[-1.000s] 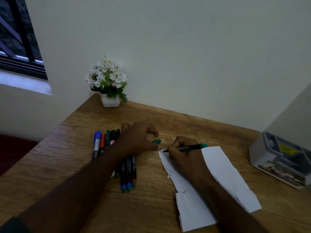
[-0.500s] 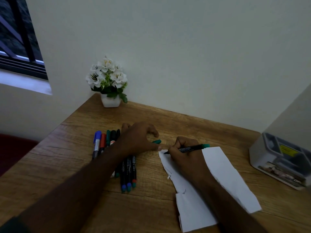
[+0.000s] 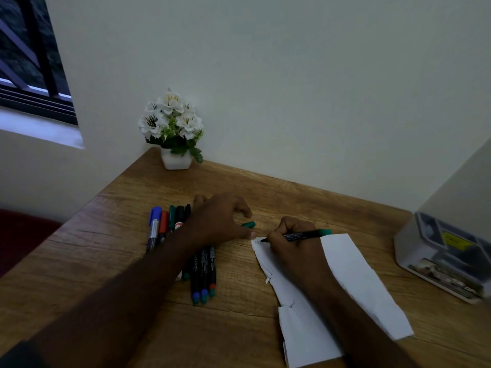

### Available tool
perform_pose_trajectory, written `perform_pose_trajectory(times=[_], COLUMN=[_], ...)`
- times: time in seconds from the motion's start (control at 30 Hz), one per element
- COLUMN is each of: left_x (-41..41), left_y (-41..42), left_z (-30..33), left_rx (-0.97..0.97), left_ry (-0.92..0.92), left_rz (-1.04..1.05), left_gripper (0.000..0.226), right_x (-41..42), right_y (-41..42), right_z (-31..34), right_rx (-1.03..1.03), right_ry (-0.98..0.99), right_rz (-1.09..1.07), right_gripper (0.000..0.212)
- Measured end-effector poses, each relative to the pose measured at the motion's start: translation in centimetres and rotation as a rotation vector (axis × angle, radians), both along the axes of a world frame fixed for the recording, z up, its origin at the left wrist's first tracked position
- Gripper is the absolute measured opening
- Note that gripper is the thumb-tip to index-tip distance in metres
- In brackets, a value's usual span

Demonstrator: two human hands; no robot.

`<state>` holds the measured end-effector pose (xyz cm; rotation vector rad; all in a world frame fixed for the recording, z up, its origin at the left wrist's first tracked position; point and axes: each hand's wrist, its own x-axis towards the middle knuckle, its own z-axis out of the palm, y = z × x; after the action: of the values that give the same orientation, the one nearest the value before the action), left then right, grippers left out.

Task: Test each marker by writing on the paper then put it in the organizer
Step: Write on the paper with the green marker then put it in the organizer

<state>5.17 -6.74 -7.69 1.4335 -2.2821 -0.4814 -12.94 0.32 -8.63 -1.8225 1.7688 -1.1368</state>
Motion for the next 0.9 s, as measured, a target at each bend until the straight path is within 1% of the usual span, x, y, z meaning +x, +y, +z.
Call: perform_pose_trajectory(times=[0.13, 0.37, 0.73, 0.9], left_x=[-0.03, -0.01, -0.09, -0.07], left_y=[-0.06, -0.19, -0.24, -0.17], left_z=[-0.05, -0.13, -0.12, -0.10], left_rx=[-0.002, 0.003, 0.011, 0.014], left_ry=[-0.003, 0.014, -0.019, -0.026], left_rz=[0.003, 0.002, 0.007, 0.012], left_gripper=[0.052, 0.052, 0.051, 0.050], right_x=[0.10, 0.32, 0.14, 0.10], right_y=[0.12, 0.36, -0.17, -0.12], right_z=[0.17, 0.67, -0.09, 0.09], right_rx=[-0.006, -0.032, -0.008, -0.024], right_ry=[-0.003, -0.050, -0.003, -0.007], right_rz=[0.027, 0.008, -0.016, -0.034], right_gripper=[0.021, 0.023, 0.023, 0.029])
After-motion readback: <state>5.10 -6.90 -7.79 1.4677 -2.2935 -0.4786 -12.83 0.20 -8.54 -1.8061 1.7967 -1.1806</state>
